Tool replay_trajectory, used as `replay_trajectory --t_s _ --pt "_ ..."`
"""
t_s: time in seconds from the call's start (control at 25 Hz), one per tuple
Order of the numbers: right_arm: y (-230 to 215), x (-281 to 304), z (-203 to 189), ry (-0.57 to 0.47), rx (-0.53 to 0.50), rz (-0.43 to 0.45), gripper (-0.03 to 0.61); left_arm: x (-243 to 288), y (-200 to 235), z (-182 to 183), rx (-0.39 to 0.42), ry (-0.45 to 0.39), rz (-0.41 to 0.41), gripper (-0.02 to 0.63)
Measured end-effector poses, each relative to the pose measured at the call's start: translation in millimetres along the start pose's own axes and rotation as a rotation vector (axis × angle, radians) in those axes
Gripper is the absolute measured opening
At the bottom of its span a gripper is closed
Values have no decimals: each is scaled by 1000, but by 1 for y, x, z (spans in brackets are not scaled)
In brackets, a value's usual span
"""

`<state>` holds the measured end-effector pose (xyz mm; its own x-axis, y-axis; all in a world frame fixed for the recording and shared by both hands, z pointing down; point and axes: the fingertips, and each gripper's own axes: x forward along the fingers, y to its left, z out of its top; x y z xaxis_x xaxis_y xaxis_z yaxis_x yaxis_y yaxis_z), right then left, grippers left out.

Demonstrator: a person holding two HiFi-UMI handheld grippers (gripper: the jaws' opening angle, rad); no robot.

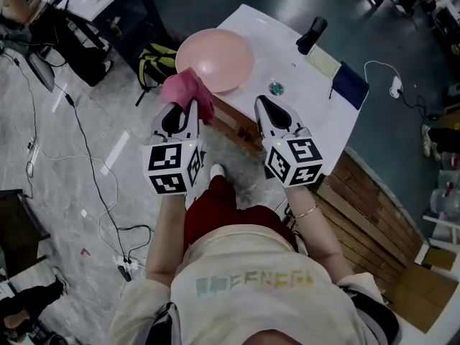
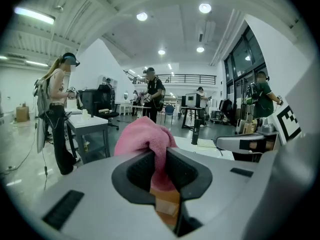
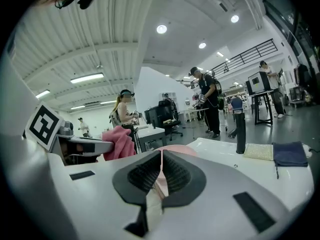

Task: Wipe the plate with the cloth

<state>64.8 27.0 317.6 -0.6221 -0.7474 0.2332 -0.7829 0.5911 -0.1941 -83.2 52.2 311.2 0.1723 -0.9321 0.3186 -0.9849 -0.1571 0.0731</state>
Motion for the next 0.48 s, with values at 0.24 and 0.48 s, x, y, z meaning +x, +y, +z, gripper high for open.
replay_trajectory --t_s 0.24,0.48 --pt "-19 54 10 15 12 -66 38 48 32 11 1 18 -46 67" --pt "-39 93 14 37 4 -140 38 83 56 16 -5 29 -86 67"
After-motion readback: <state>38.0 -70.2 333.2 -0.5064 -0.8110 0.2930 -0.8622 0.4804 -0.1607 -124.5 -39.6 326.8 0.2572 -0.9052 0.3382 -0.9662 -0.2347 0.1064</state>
